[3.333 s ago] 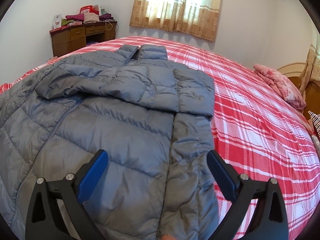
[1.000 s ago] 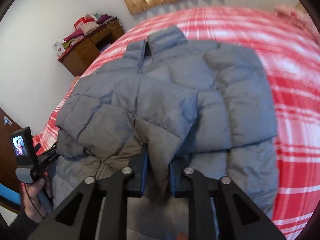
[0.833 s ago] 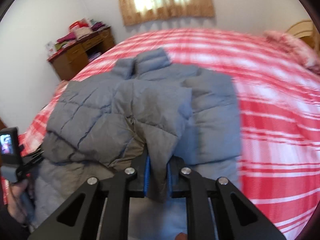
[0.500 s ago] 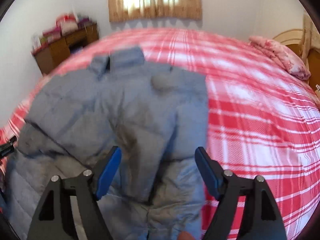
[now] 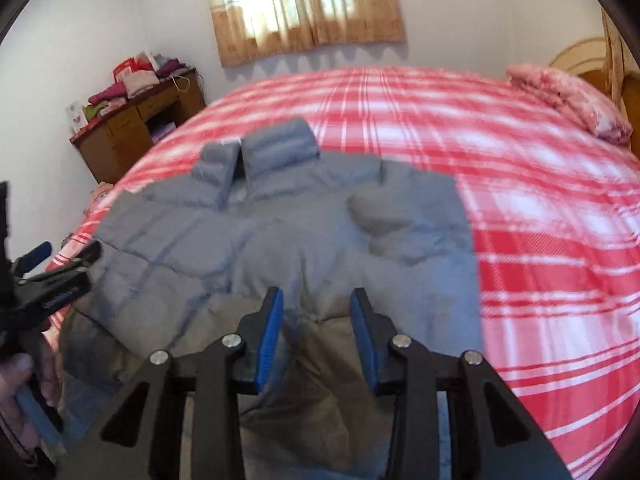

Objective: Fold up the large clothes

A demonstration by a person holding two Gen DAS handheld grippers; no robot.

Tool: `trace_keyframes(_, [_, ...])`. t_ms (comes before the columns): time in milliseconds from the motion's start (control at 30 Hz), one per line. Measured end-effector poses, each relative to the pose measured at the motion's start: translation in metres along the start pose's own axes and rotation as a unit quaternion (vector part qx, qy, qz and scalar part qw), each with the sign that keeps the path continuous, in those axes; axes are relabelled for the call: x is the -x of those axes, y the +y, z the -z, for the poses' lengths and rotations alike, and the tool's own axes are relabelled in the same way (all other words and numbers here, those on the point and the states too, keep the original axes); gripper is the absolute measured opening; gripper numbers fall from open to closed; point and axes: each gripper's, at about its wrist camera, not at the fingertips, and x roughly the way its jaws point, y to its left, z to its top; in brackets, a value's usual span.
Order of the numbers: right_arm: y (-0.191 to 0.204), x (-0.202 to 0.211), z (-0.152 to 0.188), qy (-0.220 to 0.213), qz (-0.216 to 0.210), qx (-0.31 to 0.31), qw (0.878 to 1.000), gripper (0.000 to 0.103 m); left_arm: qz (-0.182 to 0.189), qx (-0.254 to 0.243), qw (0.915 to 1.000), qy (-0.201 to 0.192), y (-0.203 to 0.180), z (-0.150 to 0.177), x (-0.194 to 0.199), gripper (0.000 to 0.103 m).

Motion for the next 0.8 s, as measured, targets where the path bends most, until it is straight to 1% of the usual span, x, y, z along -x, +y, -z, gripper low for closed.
trace_keyframes(33, [-0.001, -0.006, 0.004, 0.005, -0.001, 0.001, 1.0, 0.038, 0.001, 0.002, 0.9999, 0.014, -0.002, 0.006, -0.012, 0.097])
trace_keyframes(100, [-0.001, -0.009, 0.011, 0.005, -0.003, 0.011, 1.0, 0.035, 0.024, 0.018, 0.9993, 0.023, 0.001, 0.016, -0.025, 0.098])
trace_keyframes(167, [-0.001, -0.012, 0.018, 0.003, -0.002, 0.02, 1.0, 0.035, 0.039, 0.032, 0.9983, 0.03, 0.005, 0.019, -0.029, 0.098])
trace_keyframes(233, [-0.002, -0.016, 0.02, 0.004, -0.001, 0.019, 1.0, 0.035, 0.042, 0.035, 0.998, 0.031, 0.005, 0.019, -0.029, 0.098])
trace_keyframes(500, [0.004, -0.024, 0.023, 0.012, 0.019, 0.035, 0.999, 0.036, 0.037, 0.029, 0.9981, 0.039, 0.003, 0.018, -0.034, 0.099])
trace_keyframes(600, [0.006, -0.022, 0.022, 0.018, 0.021, 0.042, 0.999, 0.035, 0.033, 0.023, 0.9983, 0.043, 0.007, 0.015, -0.03, 0.099])
trace_keyframes(633, [0.006, -0.019, 0.02, 0.024, 0.018, 0.047, 0.998, 0.035, 0.028, 0.023, 0.9984, 0.045, 0.012, 0.009, -0.019, 0.099])
trace_keyframes(667, [0.003, -0.008, 0.015, 0.025, 0.005, 0.042, 0.999, 0.035, 0.031, 0.023, 0.9987, 0.033, 0.018, 0.004, -0.008, 0.099])
trace_keyframes(700, [0.0, 0.002, 0.01, 0.011, -0.005, 0.033, 0.999, 0.035, 0.035, 0.023, 0.999, 0.014, 0.024, -0.002, 0.005, 0.099])
trace_keyframes(733, [-0.002, 0.012, 0.005, -0.004, -0.003, 0.031, 1.0, 0.037, 0.039, 0.024, 0.9987, -0.021, 0.035, -0.013, 0.024, 0.099])
trace_keyframes(767, [-0.005, 0.025, -0.006, -0.028, 0.013, 0.028, 0.999, 0.038, 0.041, 0.026, 0.998, -0.039, 0.041, -0.021, 0.031, 0.099])
trace_keyframes(800, [-0.008, 0.029, -0.014, -0.039, 0.016, 0.017, 0.999, 0.038, 0.042, 0.031, 0.9973, -0.051, 0.047, -0.03, 0.035, 0.099])
